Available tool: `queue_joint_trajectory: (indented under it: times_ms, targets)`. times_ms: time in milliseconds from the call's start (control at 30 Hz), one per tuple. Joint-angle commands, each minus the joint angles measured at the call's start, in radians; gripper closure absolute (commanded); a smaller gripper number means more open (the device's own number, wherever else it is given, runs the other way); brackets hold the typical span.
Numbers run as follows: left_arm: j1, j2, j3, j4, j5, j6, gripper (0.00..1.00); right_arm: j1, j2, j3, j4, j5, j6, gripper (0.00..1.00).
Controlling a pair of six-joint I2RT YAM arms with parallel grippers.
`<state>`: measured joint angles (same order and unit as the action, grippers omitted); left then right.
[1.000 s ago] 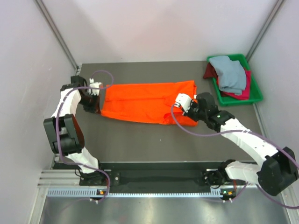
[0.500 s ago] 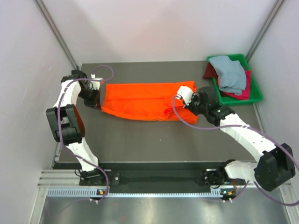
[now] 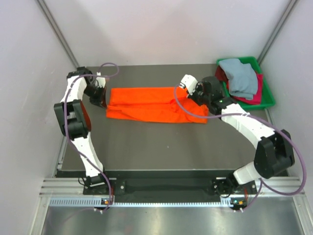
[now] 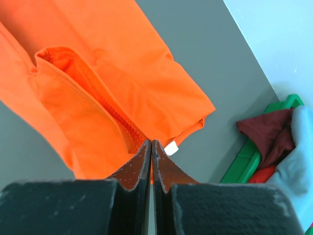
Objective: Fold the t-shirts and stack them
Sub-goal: Fold the tshirt
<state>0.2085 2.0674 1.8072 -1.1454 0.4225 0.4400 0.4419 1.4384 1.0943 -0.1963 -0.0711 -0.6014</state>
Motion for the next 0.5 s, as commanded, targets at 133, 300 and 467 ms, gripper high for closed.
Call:
queue_joint_trajectory:
  times_ms: [133, 300, 467]
  targets:
    - [-0.009, 0.128, 0.159, -0.031, 0.029, -0.020, 1.00, -0.049, 0.083, 0.120, 0.089, 0.033, 0.015, 1.00]
    - [-0.021, 0.207, 0.276, -0.033, 0.030, -0.035, 1.00, -0.069, 0.152, 0.167, 0.100, 0.039, 0.022, 1.00]
    - [-0.041, 0.299, 0.386, -0.043, 0.028, -0.053, 1.00, -0.075, 0.262, 0.233, 0.110, 0.031, 0.017, 1.00]
